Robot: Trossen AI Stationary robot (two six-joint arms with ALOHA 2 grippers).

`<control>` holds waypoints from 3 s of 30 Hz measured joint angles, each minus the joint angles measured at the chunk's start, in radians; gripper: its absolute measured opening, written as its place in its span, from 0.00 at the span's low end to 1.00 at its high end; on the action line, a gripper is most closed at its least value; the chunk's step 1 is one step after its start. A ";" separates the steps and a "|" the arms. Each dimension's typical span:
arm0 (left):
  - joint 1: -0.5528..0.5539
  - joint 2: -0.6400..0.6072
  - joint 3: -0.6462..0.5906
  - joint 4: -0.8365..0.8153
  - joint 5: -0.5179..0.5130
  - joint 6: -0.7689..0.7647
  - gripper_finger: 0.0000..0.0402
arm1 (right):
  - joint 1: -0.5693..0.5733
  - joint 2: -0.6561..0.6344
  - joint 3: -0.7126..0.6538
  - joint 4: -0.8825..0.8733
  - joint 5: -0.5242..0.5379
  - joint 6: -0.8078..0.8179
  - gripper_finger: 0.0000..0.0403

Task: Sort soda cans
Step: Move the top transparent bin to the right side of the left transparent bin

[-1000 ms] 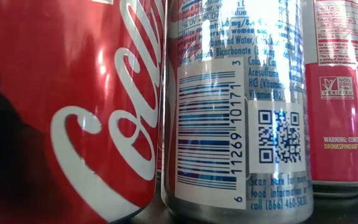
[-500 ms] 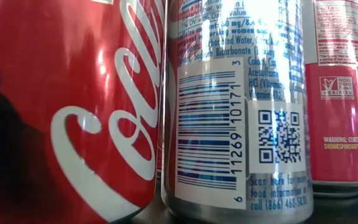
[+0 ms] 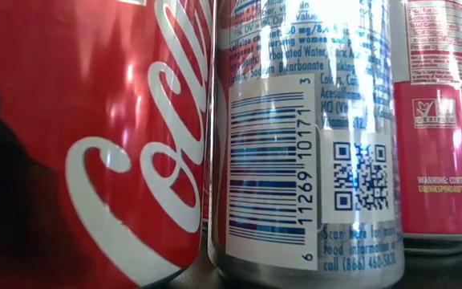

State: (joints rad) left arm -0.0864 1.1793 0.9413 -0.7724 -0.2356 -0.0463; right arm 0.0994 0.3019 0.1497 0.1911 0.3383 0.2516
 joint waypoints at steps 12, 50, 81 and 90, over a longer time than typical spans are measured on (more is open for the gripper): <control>-0.002 -0.022 -0.011 0.023 0.080 0.001 0.13 | -0.036 0.524 0.460 -0.315 0.189 0.252 0.00; 0.027 -0.712 -0.378 0.241 0.181 -0.078 0.13 | -0.665 1.141 1.011 -1.171 -0.080 0.626 0.17; 0.027 -0.711 -0.378 0.231 0.180 -0.074 0.13 | -0.693 1.141 0.753 -0.960 -0.210 0.663 0.09; 0.027 -0.711 -0.378 0.231 0.180 -0.070 0.13 | -0.640 1.141 0.804 -0.902 -0.207 0.658 0.01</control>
State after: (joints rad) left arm -0.0593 0.4679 0.5629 -0.5409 -0.0559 -0.1162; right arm -0.5406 1.4425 0.9533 -0.7109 0.1318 0.9093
